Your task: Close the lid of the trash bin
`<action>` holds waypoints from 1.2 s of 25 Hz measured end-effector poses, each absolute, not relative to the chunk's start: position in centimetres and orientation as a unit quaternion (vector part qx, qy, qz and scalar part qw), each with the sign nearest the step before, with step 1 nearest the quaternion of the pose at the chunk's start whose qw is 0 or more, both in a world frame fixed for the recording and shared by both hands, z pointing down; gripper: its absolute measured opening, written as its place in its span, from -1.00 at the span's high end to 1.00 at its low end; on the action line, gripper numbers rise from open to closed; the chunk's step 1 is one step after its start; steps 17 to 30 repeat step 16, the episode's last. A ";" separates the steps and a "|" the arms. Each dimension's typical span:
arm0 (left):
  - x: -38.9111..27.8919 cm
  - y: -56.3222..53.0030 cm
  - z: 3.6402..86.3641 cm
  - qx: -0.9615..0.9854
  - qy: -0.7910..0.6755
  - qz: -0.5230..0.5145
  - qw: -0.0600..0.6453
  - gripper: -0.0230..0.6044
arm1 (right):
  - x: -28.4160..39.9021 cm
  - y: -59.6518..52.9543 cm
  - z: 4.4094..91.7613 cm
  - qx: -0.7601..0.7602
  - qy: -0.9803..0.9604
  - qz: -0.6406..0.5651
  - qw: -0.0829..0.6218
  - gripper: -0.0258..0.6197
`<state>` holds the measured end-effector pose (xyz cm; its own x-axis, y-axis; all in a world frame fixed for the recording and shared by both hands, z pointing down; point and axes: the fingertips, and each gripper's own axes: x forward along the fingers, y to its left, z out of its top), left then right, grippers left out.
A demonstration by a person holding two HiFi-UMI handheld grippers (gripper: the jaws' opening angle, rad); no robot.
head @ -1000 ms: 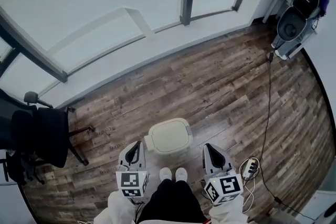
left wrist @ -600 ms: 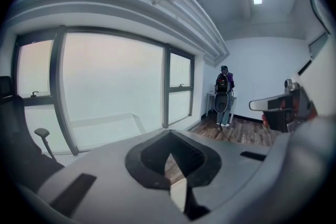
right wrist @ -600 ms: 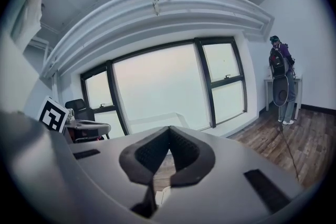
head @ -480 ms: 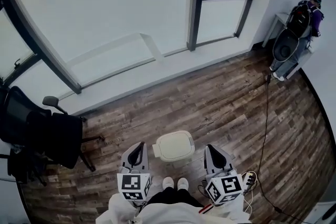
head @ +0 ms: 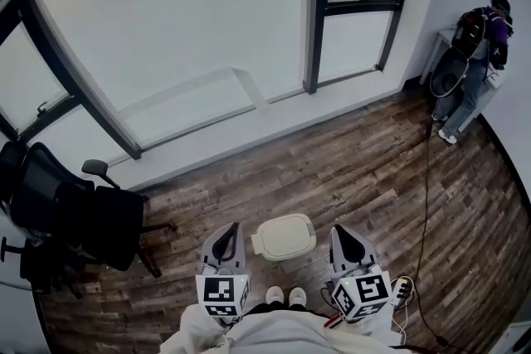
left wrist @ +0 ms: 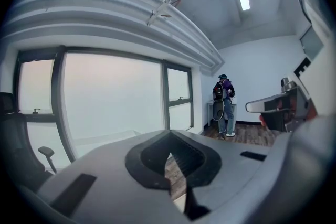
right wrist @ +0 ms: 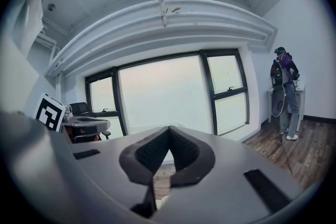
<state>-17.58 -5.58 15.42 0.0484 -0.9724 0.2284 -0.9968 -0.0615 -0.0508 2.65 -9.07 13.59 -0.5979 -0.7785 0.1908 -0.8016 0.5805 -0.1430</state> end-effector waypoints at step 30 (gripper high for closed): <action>-16.6 -7.0 16.1 0.734 -0.669 0.105 0.053 0.91 | 3.2 -9.8 14.9 0.453 -0.883 0.102 0.063 0.85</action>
